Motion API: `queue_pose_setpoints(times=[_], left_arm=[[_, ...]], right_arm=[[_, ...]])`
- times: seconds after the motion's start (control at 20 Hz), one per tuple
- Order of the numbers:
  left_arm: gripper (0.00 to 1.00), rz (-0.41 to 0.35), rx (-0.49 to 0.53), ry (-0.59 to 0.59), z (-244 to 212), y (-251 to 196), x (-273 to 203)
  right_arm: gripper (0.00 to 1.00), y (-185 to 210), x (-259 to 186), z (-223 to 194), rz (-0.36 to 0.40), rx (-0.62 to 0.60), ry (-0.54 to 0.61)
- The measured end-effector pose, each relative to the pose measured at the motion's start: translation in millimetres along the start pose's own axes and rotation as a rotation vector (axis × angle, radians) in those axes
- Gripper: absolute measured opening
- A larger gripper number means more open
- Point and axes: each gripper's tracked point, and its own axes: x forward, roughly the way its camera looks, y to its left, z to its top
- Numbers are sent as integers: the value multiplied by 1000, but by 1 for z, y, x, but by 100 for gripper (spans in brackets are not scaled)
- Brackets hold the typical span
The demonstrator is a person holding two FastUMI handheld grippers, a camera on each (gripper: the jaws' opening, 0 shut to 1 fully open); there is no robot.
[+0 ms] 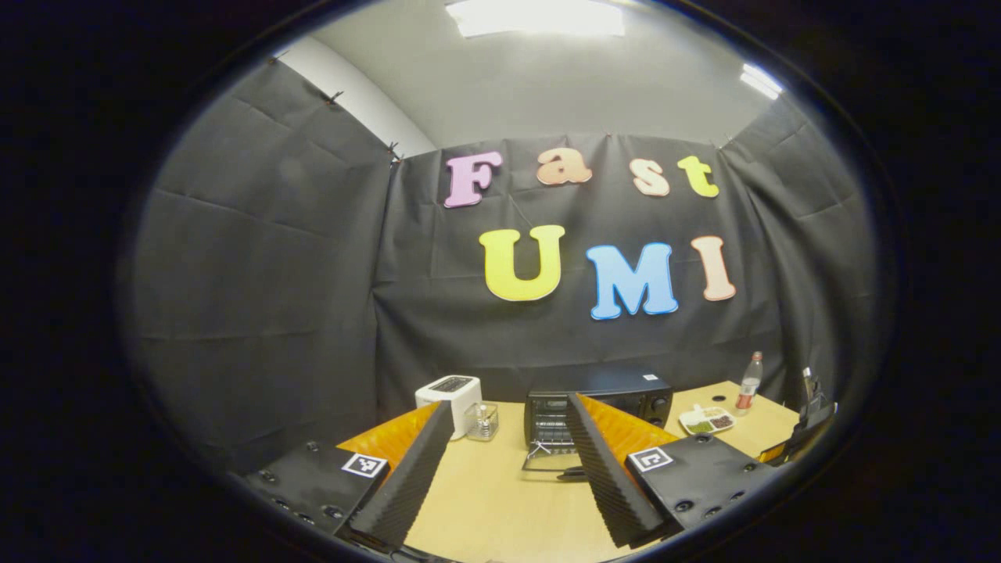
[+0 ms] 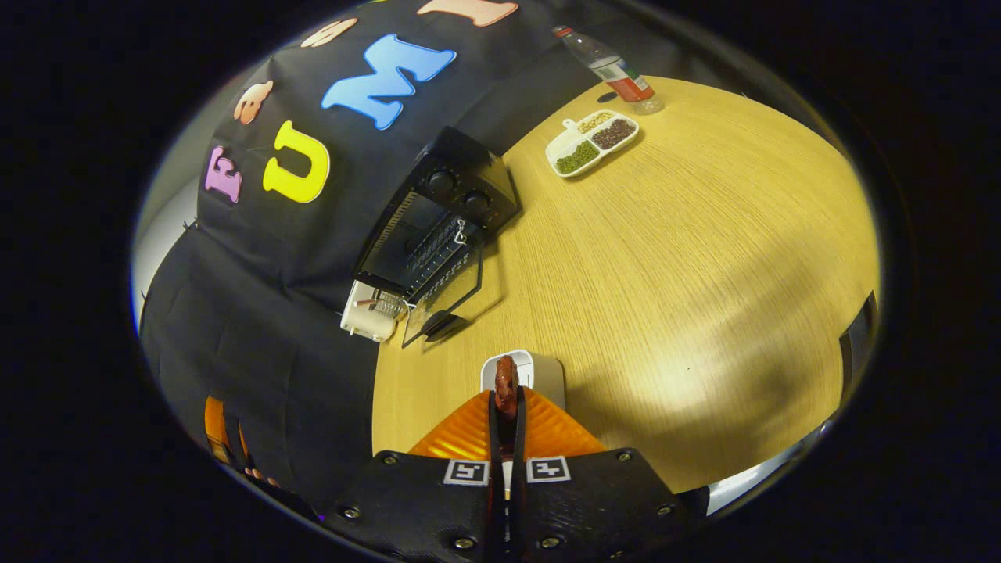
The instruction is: Open the electric oven with the left hand, put the food in, and close the electric oven.
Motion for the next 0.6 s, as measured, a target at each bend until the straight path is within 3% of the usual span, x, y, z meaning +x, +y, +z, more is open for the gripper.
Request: queue_pose_setpoints(times=[0.6], left_arm=[[100, -48, -18, -24, -1, -1, 51]], right_arm=[[3, 85, 9, 61, 123, 32, -133]])
